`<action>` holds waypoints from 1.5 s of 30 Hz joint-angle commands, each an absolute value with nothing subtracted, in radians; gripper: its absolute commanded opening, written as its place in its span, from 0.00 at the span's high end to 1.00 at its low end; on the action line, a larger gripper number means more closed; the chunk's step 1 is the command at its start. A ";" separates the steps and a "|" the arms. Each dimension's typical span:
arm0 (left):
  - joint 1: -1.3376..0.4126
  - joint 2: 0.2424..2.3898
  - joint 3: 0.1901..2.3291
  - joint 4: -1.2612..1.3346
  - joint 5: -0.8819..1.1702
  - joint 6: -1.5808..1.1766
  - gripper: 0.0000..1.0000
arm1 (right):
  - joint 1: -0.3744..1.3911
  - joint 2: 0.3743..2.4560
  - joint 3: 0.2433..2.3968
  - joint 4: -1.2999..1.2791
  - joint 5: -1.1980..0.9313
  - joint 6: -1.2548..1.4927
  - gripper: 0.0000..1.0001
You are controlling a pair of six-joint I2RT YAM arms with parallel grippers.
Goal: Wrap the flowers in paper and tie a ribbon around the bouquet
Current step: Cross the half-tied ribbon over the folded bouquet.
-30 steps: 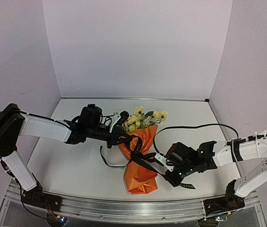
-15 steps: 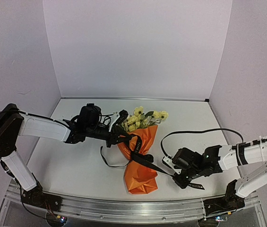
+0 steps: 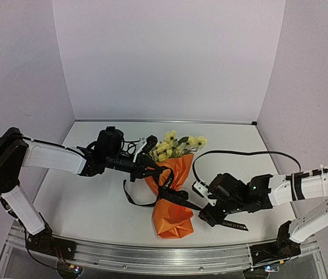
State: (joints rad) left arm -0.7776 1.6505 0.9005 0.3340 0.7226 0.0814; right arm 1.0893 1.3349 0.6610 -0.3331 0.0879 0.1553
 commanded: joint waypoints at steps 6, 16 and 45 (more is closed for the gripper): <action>-0.775 1.612 0.931 0.332 0.749 0.115 1.00 | 0.946 1.470 0.840 -0.204 -0.202 0.171 0.37; -0.778 1.610 0.941 0.299 0.738 0.125 1.00 | 0.908 1.505 0.860 -0.182 -0.405 0.259 0.48; -0.854 1.505 0.878 0.219 0.722 0.160 0.97 | 0.908 1.481 0.832 -0.206 -0.375 0.338 1.00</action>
